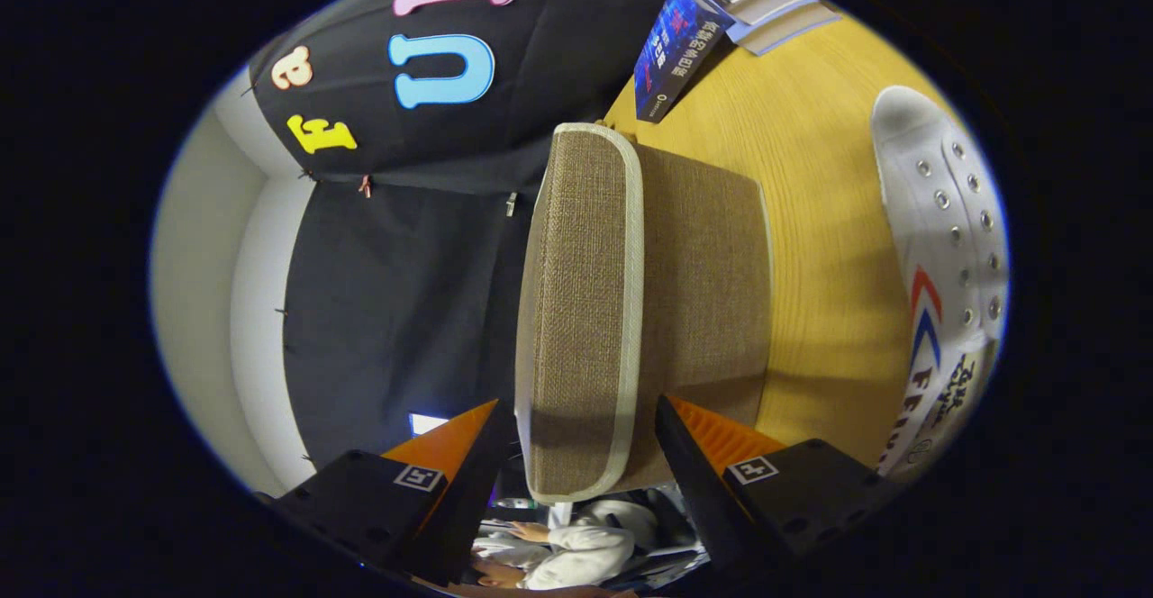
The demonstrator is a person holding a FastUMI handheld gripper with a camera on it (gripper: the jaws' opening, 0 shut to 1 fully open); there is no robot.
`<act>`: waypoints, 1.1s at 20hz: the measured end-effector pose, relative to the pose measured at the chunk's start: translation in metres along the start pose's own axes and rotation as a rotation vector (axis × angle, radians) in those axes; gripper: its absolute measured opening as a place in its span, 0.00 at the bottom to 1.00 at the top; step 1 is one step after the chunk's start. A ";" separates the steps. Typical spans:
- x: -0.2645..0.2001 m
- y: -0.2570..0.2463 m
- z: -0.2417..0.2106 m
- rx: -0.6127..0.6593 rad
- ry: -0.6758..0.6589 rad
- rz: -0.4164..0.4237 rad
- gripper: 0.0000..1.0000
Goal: Open the storage box then place both shoes into the box .Put the left shoe in first, then the right shoe, with the right side of both shoes facing outward in a uniform manner.
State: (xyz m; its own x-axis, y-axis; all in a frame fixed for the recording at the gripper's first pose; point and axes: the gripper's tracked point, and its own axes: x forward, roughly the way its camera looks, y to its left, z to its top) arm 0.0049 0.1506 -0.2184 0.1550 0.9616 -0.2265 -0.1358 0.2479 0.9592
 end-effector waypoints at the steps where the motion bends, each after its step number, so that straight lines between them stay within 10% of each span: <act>1: 0.001 0.000 0.000 0.016 0.005 0.007 0.98; 17: -0.044 0.081 0.011 0.180 -0.033 0.232 0.95; 22: -0.040 0.089 0.011 0.166 -0.044 0.209 0.60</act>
State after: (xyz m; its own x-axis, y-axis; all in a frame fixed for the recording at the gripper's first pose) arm -0.0029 0.1333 -0.1218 0.1836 0.9829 -0.0165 -0.0071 0.0181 0.9998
